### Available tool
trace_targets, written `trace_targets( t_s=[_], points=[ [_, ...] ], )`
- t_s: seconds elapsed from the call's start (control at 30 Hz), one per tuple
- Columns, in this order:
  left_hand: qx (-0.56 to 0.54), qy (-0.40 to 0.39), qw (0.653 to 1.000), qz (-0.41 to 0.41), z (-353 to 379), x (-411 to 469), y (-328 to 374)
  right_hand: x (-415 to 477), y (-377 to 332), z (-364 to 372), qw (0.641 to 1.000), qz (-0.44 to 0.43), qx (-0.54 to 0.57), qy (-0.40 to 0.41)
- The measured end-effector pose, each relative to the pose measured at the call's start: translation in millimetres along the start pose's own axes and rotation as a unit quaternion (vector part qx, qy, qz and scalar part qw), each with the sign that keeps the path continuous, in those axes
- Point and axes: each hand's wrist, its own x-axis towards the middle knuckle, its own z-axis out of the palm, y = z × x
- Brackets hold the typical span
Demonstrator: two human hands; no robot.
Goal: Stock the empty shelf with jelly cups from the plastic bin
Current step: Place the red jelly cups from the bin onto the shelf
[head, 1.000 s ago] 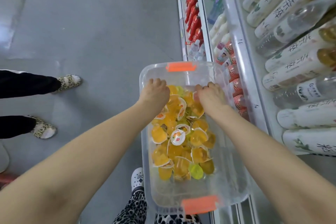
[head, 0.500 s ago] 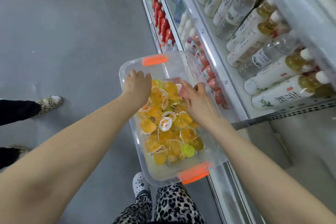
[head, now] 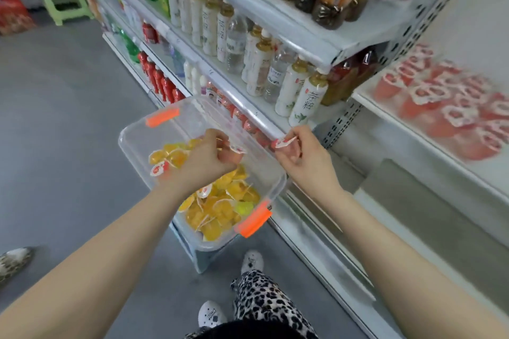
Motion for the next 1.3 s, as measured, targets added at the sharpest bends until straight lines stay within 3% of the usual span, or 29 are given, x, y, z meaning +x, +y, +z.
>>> trace_targets(
  t_s=[0.37, 0.63, 0.87, 1.1, 1.3],
  points=[
    [0.034, -0.094, 0.974, 0.205, 78.6, 9.7, 152.1, -36.5, 25.0, -160.4, 0.970, -0.001, 0.003, 0.241],
    [0.070, -0.090, 0.936, 0.332, 154.6, 20.4, 259.2, -57.1, 91.9, -287.5, 0.943, 0.080, -0.039, 0.321],
    [0.062, -0.061, 0.938, 0.335, 216.7, 39.3, 322.6, -45.0, 186.9, -355.6, 0.945, 0.170, -0.045, 0.275],
    [0.071, -0.013, 0.956, 0.286, 264.6, 63.4, 347.2, -8.6, 256.8, -364.3, 0.968, 0.172, -0.090, 0.160],
    [0.066, 0.003, 0.960, 0.274, 285.5, 72.8, 355.2, 20.7, 278.4, -370.4, 0.974, 0.162, -0.071, 0.141]
  ],
)
